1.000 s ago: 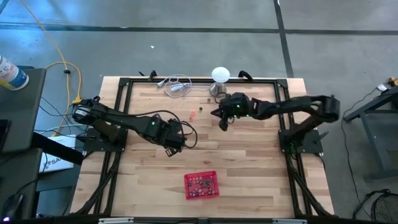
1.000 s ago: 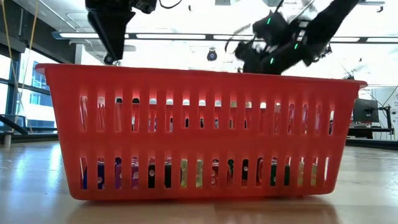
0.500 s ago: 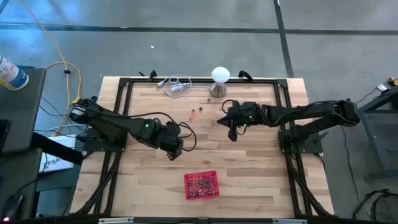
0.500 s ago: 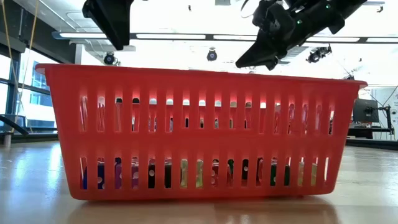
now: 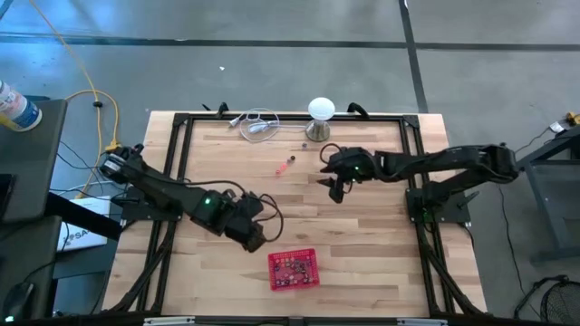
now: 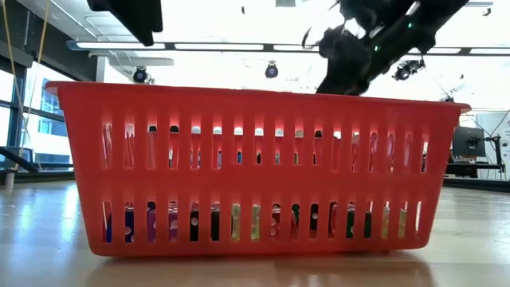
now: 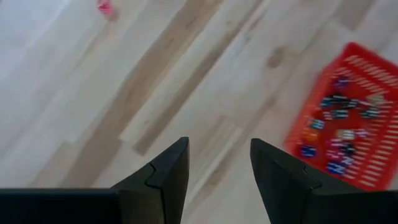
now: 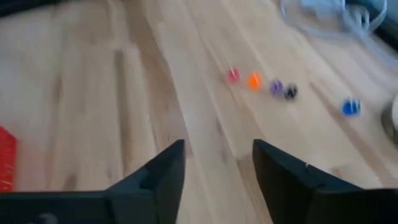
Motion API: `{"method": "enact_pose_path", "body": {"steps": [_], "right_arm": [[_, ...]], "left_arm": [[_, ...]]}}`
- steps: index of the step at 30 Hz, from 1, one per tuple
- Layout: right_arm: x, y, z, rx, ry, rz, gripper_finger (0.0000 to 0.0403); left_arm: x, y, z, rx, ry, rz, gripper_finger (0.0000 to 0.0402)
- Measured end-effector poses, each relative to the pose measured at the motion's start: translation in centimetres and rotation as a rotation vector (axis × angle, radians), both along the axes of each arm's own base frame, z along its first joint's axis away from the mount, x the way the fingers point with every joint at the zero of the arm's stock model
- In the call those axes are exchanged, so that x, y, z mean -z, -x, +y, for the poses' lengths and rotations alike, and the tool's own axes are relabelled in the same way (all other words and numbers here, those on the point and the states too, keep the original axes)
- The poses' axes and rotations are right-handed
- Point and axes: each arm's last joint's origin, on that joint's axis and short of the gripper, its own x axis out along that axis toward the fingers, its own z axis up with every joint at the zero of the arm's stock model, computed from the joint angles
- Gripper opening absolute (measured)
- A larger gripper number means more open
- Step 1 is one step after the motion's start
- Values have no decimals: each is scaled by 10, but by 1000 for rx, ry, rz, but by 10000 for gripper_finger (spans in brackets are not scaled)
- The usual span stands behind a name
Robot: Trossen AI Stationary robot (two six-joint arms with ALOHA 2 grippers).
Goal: Pick & Place Dice
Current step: Put the pink dice into the red bin
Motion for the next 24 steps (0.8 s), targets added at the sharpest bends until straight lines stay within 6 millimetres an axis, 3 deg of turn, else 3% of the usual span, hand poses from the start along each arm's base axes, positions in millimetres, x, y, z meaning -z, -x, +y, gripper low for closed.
{"method": "enact_pose_path", "body": {"steps": [3, 7, 14, 24], "right_arm": [[5, -3, -8, 12, -55, 27, 196], [-10, -12, -12, -28, -49, 59, 205], [-39, -55, -35, -70, -83, 203, 196], [-11, -131, -86, 76, -153, 465, 186]], "left_arm": [[1, -2, -5, 10, 13, -25, 163], [2, -4, -8, 16, 15, -29, 163], [3, -5, -5, 12, 9, -25, 163], [6, 7, -10, 13, -15, 59, 163]]}}
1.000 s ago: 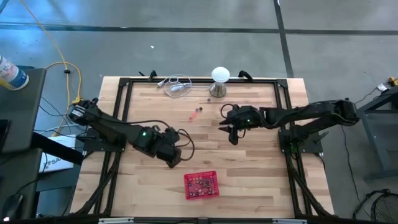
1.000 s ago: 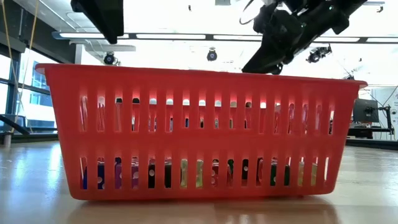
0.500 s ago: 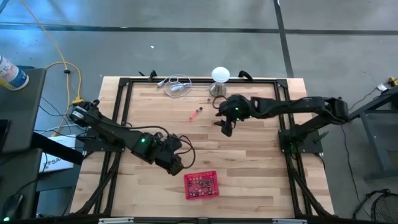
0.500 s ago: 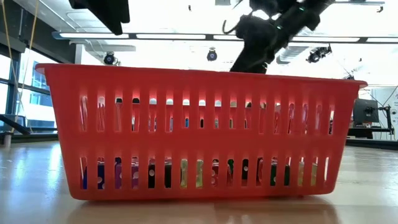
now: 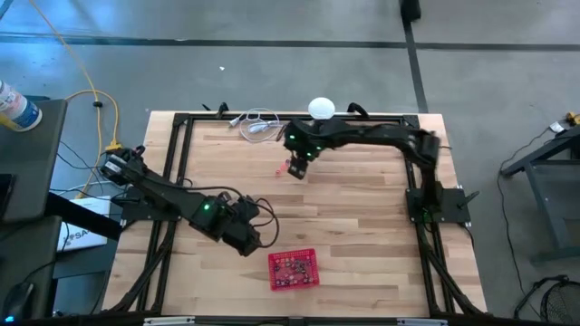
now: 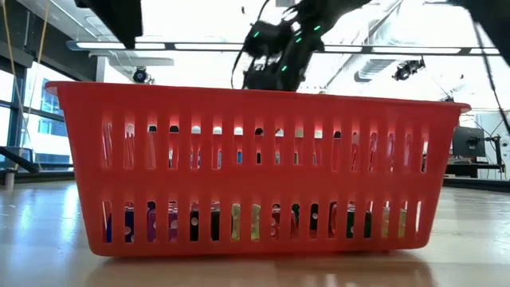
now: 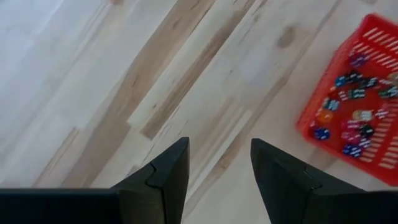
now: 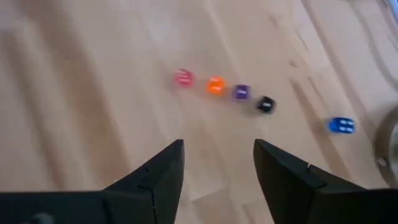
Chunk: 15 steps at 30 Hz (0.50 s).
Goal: Pick & Place Dice
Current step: Put the pink dice into the red bin
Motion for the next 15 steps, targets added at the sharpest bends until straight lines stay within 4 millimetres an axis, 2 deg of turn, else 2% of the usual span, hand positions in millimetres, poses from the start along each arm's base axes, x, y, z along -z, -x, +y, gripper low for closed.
{"method": "enact_pose_path", "body": {"steps": [5, 9, 15], "right_arm": [[19, -28, -19, 35, -6, 57, 179], [35, -40, -31, 81, -14, 101, 178], [48, -41, -42, 132, 6, 143, 177]], "left_arm": [[-4, 11, 1, -24, -10, 32, 163], [-5, 18, 0, -39, -20, 61, 163], [-5, 24, 1, -41, -43, 99, 163]]}}
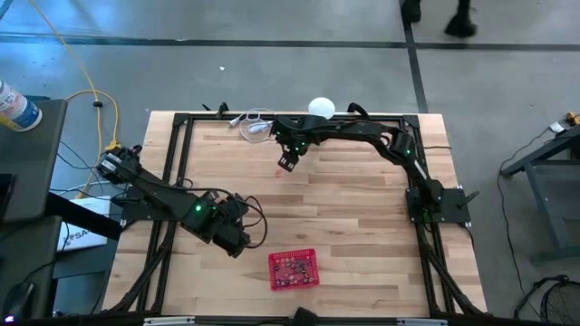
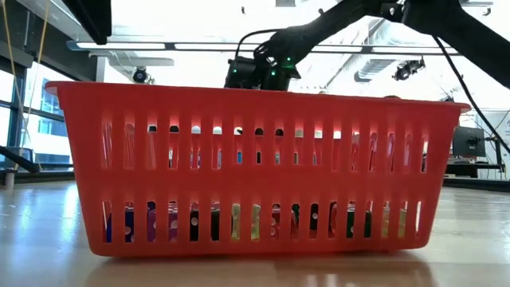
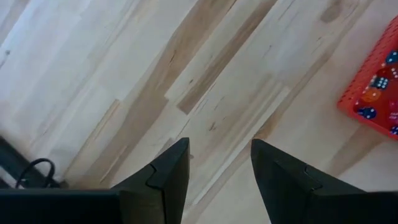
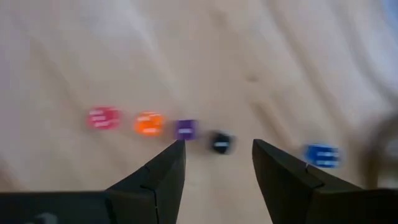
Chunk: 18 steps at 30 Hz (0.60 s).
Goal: Pick & Place Dice
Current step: Put the pink dice into the red bin
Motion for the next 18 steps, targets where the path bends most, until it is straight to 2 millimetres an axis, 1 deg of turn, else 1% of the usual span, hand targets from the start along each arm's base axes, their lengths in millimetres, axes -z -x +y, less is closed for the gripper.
{"method": "enact_pose_path", "body": {"steps": [3, 8, 18], "right_arm": [[0, 1, -4, 15, 26, 5, 177], [1, 8, -9, 83, -44, 31, 177], [2, 8, -8, 70, -41, 40, 177]], "left_arm": [[-2, 4, 2, -5, -13, 13, 163], [-4, 7, 4, -3, -35, 15, 163], [-5, 6, 10, 16, -75, 20, 163]]}}
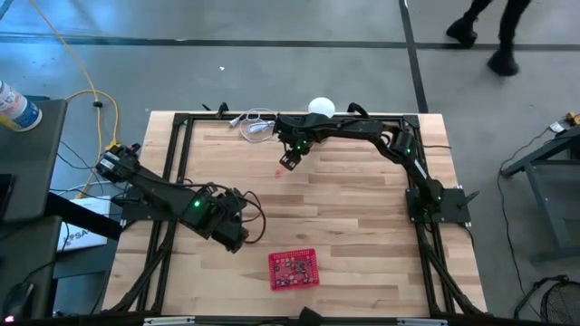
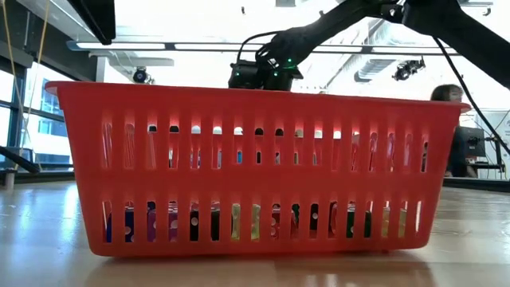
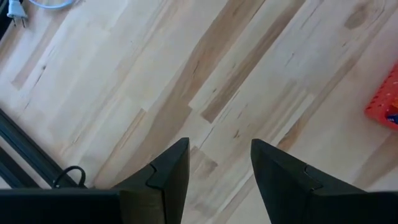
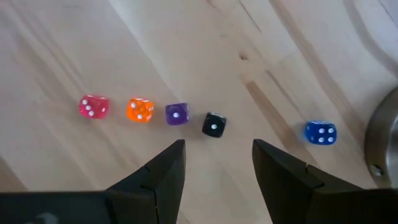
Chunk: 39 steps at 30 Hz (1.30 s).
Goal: Pick & Place Dice
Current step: Put the pink dice into the red bin
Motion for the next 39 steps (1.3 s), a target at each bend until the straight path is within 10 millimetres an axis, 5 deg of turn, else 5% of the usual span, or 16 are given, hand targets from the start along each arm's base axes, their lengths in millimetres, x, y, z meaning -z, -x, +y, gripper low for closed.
{"method": "enact_pose_path", "body": {"steps": [9, 18, 23, 29, 35, 39], "right_arm": [[-8, -4, 17, -33, -43, -22, 177], [-77, 26, 65, 11, 57, 64, 177], [-144, 65, 106, 45, 157, 18, 177], [-218, 134, 154, 74, 165, -138, 177], [-265, 210, 199, 112, 173, -326, 177], [-276, 248, 223, 124, 181, -461, 177]], "left_arm": [[0, -1, 2, 1, -3, 3, 163], [-7, -10, 28, 97, -57, 13, 163], [-6, -34, 54, 260, -19, -9, 163], [7, -56, 83, 516, -91, -41, 163], [63, -58, 123, 475, 23, -24, 163], [104, -51, 136, 463, 136, -62, 163]]}}
